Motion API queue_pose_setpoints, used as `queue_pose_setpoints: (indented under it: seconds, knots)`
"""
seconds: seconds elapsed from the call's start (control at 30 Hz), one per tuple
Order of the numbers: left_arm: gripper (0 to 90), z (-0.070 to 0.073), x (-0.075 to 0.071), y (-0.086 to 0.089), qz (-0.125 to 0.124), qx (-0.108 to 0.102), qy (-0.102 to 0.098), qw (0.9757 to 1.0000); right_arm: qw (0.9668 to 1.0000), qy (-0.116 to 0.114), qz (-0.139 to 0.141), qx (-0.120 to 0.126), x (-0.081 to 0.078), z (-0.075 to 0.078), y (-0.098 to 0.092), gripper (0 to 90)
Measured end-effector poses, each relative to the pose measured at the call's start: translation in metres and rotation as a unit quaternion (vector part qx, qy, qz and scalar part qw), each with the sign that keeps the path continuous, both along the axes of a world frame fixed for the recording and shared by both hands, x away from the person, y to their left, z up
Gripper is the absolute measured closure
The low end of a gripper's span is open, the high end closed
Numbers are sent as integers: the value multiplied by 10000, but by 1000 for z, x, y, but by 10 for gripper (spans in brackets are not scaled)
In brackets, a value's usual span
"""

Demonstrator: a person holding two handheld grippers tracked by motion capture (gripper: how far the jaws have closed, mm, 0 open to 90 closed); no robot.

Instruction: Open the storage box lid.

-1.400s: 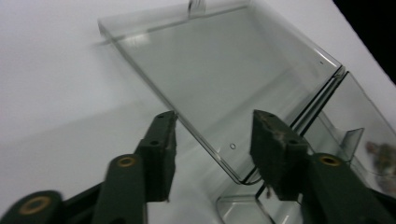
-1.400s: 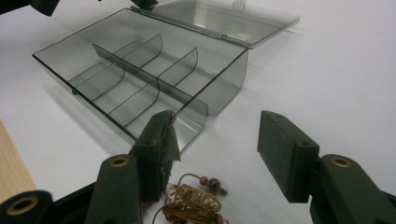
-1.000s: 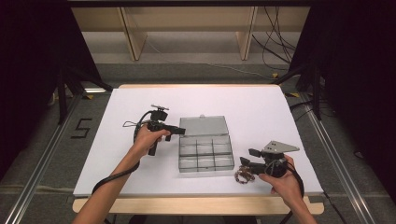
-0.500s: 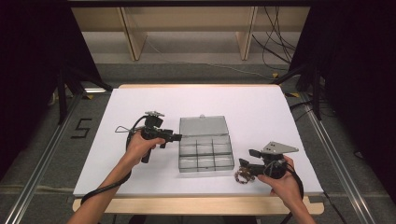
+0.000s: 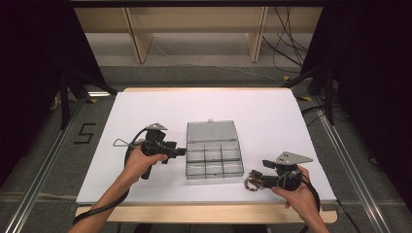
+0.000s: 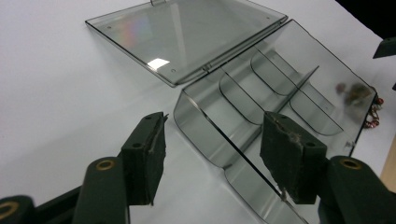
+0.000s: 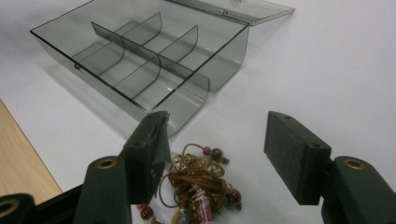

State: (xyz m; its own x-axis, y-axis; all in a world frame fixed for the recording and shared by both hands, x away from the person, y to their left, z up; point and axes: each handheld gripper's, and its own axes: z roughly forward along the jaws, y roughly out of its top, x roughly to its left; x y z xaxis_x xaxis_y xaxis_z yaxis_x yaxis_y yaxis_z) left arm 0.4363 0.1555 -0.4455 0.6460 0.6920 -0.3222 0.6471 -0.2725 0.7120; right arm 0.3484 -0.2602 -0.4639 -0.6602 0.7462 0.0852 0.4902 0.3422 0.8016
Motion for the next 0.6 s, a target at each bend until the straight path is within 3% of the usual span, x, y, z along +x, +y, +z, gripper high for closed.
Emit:
queue_pose_setpoints:
  seconds: [0.17, 0.2, 0.23, 0.43, 0.6]
  knots:
    - [377, -1, -17, 2, -67, 51, -49, 10000, 10000, 64, -29, 15, -3, -2, 0, 406]
    - [374, 0, -20, 2, -93, 83, -67, 9999, 10000, -24, 27, -38, -2, -2, -1, 406]
    - [370, 0, -23, 3, -98, 79, -95, 9999, 9999, 107, -7, 12, -3, -2, 0, 405]
    - [347, -3, -38, 3, -154, 84, -131, 9998, 10000, 71, 22, -24, -3, -4, -1, 404]
    - [323, -11, -55, 3, -206, 123, -218, 9995, 9999, 168, 5, -33, -5, -4, 1, 403]
